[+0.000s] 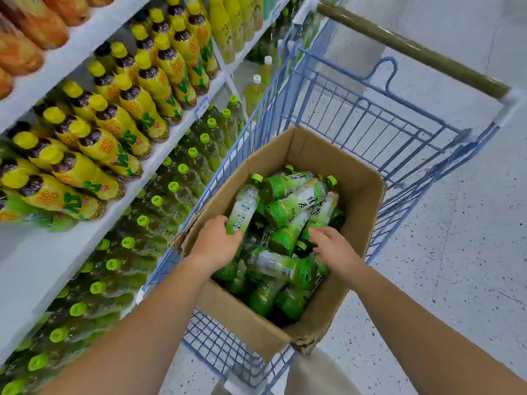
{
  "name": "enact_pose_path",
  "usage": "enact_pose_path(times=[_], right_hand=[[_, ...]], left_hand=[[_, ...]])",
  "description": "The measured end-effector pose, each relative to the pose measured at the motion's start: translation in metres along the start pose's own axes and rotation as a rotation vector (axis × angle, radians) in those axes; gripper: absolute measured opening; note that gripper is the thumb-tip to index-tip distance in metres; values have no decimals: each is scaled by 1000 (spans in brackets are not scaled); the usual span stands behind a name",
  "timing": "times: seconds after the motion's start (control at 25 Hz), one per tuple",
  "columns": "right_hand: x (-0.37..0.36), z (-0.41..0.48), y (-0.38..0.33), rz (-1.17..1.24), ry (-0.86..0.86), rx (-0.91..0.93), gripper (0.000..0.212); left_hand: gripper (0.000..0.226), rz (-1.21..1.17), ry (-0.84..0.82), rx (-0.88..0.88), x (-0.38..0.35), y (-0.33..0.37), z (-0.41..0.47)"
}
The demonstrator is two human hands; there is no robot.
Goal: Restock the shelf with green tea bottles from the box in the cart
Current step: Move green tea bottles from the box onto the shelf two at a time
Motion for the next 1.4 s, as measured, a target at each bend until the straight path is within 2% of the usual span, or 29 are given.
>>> enact_pose_path(times=[0.16, 0.32, 0.44, 0.56, 0.64, 0.72, 0.88, 0.96, 1.16, 1.28, 1.4], right_hand=[[-10, 62, -21, 218, -14, -104, 57], [-18, 103, -38, 503, -7, -255, 50], [-21, 122, -38, 567, 78, -314, 59], [-23, 134, -41, 628, 113, -342, 75], [-26, 136, -43, 598, 117, -330, 80], [-30, 131, -42, 587, 141, -312, 84], [-29, 106, -45, 682, 141, -186, 64], [-23, 90, -47, 609, 101, -126, 68], [-16, 44, -52, 517, 5, -63, 45], [-13, 12, -53, 468, -117, -6, 40], [-15, -27, -58, 373, -224, 97, 44]], left_hand=[[71, 81, -48, 109, -20, -2, 47], [65, 10, -61, 201, -39, -3, 72], [54, 54, 3, 188, -49, -5, 76], [62, 102, 46, 163, -50, -3, 75], [64, 113, 29, 207, -47, 0, 75], [56, 46, -9, 283, -44, 7, 69], [60, -172, -9, 344, -43, 18, 45], [61, -210, 18, 324, -39, 22, 26], [54, -398, 12, 280, -19, 24, -26], [45, -448, 35, 221, -3, 21, -64], [60, -443, 54, 131, 16, 12, -95]])
Point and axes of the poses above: each hand's wrist, its own z-axis towards the middle knuckle, its own x-axis out of the back of the hand, y = z × x, the point moved 1 cm from there along z, towards the middle knuckle, and after that the axes turned 3 degrees about y, right-handed, at the moved point
